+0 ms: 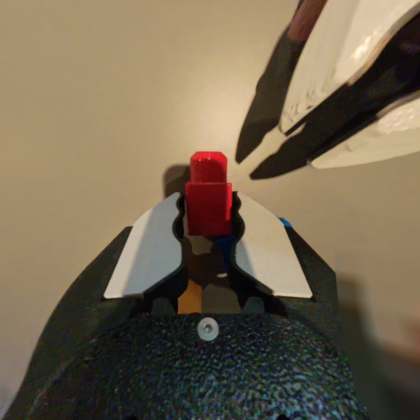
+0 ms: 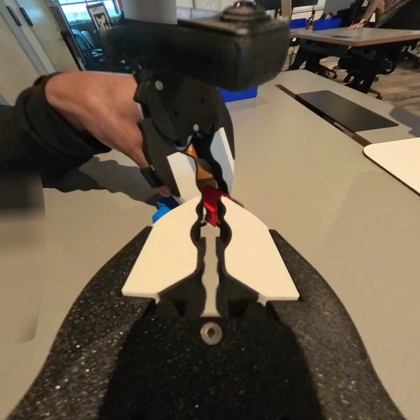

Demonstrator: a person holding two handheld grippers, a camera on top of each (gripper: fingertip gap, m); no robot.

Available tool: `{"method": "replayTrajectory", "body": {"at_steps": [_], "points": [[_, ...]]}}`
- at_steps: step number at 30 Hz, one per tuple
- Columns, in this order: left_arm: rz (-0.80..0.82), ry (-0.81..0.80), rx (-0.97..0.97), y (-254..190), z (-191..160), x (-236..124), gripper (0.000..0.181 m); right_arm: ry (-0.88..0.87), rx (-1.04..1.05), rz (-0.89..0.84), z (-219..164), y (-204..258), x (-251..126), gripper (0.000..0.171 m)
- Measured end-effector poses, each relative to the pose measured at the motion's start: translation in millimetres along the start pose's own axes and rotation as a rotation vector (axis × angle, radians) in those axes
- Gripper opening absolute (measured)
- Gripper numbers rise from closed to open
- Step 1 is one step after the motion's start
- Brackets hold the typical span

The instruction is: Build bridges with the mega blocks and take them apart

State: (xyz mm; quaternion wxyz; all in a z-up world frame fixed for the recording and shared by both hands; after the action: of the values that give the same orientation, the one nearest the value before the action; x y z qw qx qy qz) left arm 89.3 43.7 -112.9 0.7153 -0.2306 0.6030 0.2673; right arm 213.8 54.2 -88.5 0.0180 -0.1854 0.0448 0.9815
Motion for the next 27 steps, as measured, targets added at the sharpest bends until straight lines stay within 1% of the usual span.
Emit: {"method": "replayTrajectory", "body": {"at_steps": [1, 4, 7, 9, 11, 13, 16, 19, 22, 27], "points": [[-0.024, -0.015, 0.002, 0, 0, 0, 0.036, 0.006, 0.003, 0.004, 0, 0, 0, 0.012], [-0.065, -0.048, 0.034, -1, -2, 0, 0.037, 0.016, 0.017, 0.009, -1, 0, 1, 0.014], [-0.112, -0.131, 0.036, 1, -6, -6, 0.036, 0.015, 0.033, 0.014, -1, 0, 1, 0.019], [-0.197, -0.254, 0.019, 1, -8, -18, 0.036, 0.001, 0.045, 0.022, 0, 0, 0, 0.021], [-0.297, -0.407, 0.048, 0, -11, -33, 0.036, -0.039, 0.066, 0.033, 1, -1, -3, 0.026], [-0.428, -0.590, 0.076, -3, -14, -50, 0.036, -0.123, 0.098, 0.096, 6, 2, -5, 0.030], [-0.541, -0.744, 0.117, -7, -16, -69, 0.036, -0.247, 0.129, 0.207, 15, 9, -7, 0.035], [-0.605, -0.856, 0.143, -12, -14, -81, 0.036, -0.301, 0.118, 0.257, 21, 17, -7, 0.037], [-0.667, -0.935, 0.140, -18, -9, -84, 0.036, -0.306, 0.114, 0.288, 24, 22, -3, 0.038], [-0.665, -1.000, 0.131, -21, -3, -80, 0.035, -0.328, 0.125, 0.287, 28, 25, -2, 0.040]]}}
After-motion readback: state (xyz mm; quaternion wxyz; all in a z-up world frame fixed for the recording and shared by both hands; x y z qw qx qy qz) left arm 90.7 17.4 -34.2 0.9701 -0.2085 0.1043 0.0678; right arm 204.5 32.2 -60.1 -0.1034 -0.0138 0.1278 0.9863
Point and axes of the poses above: each gripper's, where its closed fingertips meet, x out along the fingers, z out of its top, y = z × x across the jaws, the point moved 7 cm from there along -x, back along the fingers, and after that the axes turned 7 degrees about y, right-handed, at the moved point
